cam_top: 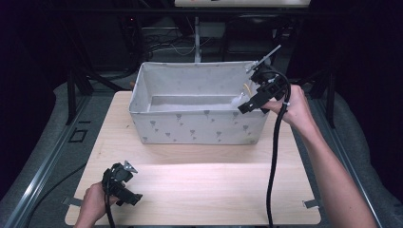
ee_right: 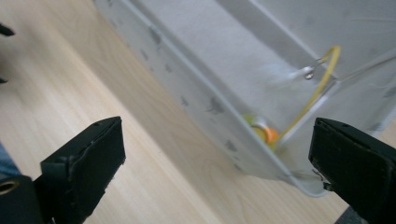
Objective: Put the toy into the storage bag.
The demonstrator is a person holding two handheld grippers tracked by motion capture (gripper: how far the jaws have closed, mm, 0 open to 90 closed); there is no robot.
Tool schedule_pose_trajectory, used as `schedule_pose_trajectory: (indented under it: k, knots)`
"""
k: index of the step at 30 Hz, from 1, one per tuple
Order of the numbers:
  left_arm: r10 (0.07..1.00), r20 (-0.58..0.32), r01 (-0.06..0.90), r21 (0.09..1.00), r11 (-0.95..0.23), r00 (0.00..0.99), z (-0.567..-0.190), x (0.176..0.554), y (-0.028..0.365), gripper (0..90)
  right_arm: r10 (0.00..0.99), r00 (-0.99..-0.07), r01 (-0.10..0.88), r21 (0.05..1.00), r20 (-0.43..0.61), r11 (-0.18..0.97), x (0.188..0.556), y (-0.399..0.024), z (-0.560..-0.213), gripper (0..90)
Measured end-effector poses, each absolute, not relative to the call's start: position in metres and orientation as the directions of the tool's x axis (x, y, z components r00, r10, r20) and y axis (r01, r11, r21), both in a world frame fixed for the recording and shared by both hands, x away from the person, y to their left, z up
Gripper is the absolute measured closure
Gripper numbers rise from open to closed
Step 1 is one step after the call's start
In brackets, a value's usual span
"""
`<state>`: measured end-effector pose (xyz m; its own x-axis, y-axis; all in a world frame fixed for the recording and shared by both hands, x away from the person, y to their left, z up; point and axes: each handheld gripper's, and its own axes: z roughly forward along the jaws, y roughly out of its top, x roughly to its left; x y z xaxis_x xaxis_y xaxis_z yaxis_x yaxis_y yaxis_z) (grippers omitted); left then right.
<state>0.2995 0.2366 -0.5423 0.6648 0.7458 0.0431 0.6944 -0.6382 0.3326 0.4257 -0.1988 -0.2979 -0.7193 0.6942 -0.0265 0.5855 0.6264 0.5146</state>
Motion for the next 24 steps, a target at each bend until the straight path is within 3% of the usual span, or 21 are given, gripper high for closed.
schedule_pose_trajectory:
  k: [24]
  knots:
    - [0.746,0.039,0.695,0.333,-0.637,0.665,-0.543,0.3,0.237,0.0,0.579,-0.816,0.506,0.473,-0.009,0.721,0.368,-0.167,-0.378,1.4]
